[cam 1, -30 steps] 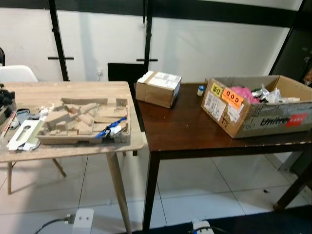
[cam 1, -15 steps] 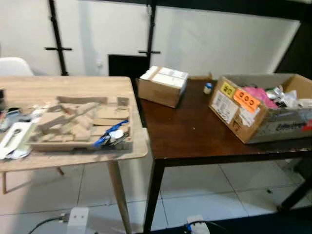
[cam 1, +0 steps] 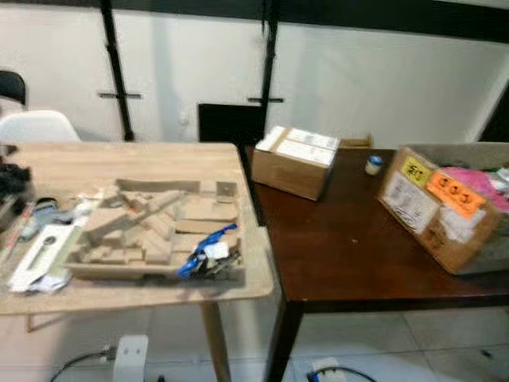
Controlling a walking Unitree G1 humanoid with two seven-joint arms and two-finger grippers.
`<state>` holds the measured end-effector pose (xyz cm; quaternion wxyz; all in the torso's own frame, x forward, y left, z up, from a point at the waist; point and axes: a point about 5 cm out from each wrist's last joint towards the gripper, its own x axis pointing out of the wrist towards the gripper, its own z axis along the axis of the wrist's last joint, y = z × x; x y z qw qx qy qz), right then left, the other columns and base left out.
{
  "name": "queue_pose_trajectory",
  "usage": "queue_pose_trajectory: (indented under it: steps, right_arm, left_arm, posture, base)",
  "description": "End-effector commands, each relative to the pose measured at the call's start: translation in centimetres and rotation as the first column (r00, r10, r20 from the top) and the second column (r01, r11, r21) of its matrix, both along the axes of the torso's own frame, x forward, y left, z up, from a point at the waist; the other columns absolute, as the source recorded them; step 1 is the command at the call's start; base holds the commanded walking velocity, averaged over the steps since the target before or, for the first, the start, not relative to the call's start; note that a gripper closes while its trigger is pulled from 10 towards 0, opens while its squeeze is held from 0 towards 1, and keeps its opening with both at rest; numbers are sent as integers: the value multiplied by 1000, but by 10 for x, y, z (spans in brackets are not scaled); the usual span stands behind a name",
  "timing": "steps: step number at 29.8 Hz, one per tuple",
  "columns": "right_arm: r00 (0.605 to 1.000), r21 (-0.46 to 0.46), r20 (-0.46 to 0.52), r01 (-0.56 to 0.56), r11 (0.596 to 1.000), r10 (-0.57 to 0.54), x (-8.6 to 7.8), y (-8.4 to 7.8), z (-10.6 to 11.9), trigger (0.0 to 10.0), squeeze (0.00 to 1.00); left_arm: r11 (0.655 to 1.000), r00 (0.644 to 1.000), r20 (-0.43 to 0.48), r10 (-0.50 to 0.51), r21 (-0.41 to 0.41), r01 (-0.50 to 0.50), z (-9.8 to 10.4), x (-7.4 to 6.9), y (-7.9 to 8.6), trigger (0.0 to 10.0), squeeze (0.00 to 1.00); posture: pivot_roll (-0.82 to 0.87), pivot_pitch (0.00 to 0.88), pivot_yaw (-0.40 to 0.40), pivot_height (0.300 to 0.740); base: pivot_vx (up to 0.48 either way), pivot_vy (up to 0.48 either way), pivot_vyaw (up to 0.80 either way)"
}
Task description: Picking trash to rubbish bin
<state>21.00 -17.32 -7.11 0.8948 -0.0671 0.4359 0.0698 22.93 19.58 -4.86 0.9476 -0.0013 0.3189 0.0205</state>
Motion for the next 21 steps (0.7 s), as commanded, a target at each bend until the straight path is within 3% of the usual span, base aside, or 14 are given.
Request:
queue_pose_trajectory:
  steps: [1, 18, 21]
  right_arm:
    - [1000, 5, -4, 5, 1000, -5, -1, 1, -1, 10000, 0]
    - [1000, 5, -5, 1, 1000, -1, -2, 1, -1, 10000, 0]
    - [1000, 7, -4, 0, 1000, 0, -1, 2, -1, 10000, 0]
  left_arm:
    - [1000, 1000, -27, -7, 4, 7, -4, -5, 0, 10000, 0]
    - [1000, 1000, -19, 0, 2, 1, -4, -6, 0, 10000, 0]
    - [1000, 1000, -17, -1, 0, 1, -4, -5, 0, 10000, 0]
  posture:
    - [72, 47, -62, 740]
    - [74, 49, -62, 740]
    - [75, 51, -62, 740]
  base:
    - [247, 0, 0]
    - [0, 0, 0]
    - [0, 348, 0]
